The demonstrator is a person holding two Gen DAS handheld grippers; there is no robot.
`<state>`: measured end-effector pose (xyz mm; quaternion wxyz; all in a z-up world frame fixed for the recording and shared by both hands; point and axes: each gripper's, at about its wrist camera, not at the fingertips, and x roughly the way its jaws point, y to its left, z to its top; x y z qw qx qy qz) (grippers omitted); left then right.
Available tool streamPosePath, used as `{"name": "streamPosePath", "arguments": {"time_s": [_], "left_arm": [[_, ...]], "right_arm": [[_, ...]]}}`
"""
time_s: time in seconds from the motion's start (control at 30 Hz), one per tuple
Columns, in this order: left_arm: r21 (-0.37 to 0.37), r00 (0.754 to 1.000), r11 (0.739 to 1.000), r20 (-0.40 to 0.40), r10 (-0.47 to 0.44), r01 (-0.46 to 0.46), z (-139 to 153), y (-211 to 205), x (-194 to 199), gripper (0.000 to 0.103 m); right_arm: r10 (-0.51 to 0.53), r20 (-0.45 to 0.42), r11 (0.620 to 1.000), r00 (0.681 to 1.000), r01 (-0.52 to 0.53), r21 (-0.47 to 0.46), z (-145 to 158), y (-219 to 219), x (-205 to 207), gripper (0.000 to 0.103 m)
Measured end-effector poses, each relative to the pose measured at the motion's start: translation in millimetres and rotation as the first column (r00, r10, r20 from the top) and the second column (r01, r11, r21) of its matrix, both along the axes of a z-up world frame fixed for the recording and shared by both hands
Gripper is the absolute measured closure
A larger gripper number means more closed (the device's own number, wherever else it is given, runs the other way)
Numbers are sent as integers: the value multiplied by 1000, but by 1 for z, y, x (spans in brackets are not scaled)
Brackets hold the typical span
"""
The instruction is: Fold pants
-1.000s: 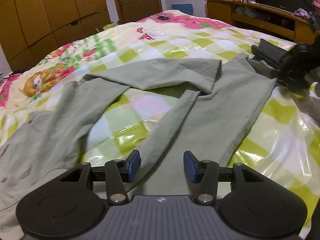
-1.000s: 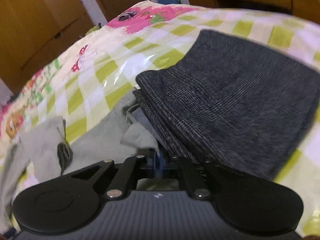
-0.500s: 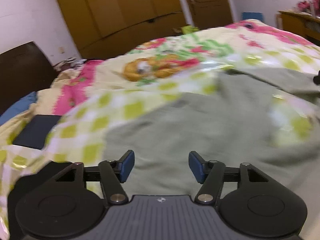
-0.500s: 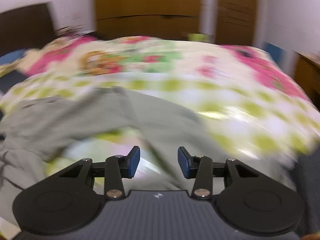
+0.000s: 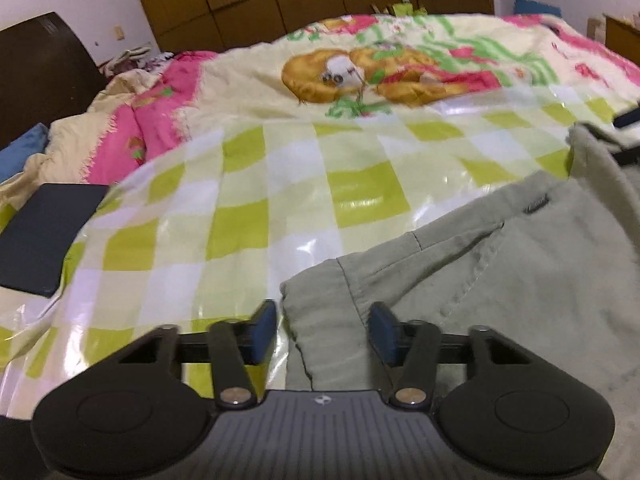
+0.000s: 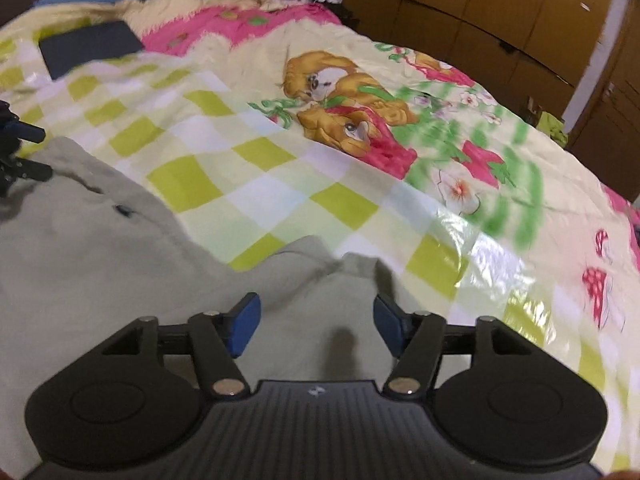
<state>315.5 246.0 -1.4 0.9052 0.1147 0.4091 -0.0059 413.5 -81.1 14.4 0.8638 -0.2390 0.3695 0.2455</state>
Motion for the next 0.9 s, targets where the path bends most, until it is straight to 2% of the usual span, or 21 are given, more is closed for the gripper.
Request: {"name": "streamPosePath", "arguments": {"time_s": [0.13, 0.2, 0.37, 0.6, 0.67, 0.73, 0.77, 0.9], "left_arm": [[-12, 1000, 1000, 4, 0, 0, -2, -2, -1, 56], [-11, 1000, 1000, 10, 14, -14, -2, 0, -1, 67], [-18, 1000, 1000, 4, 12, -12, 1, 3, -1, 68], [-41, 1000, 999, 3, 20, -20, -1, 8, 0, 65], [-24, 1000, 1000, 3, 12, -11, -3, 6, 0, 65], [-5, 1000, 1000, -10, 11, -11, -7, 2, 3, 65], [-4, 1000, 1000, -12, 17, -17, -7, 2, 4, 65], [-15, 998, 998, 7, 62, -62, -2, 5, 2, 73]], "right_arm": [[-2, -1, 998, 1000, 2, -67, -10, 3, 18, 39], [6, -16, 997, 1000, -8, -75, -13, 4, 26, 41], [63, -39, 983, 997, -69, -168, -23, 7, 42, 40], [-22, -40, 987, 999, 15, -160, -23, -10, 61, 35], [-66, -79, 993, 995, 58, -106, -25, -18, 66, 36], [-128, -163, 992, 978, 125, -29, -26, -27, 74, 71], [-157, -179, 988, 971, 157, -13, -25, -29, 75, 102], [-197, -107, 980, 975, 197, -9, -8, -36, 60, 100]]}}
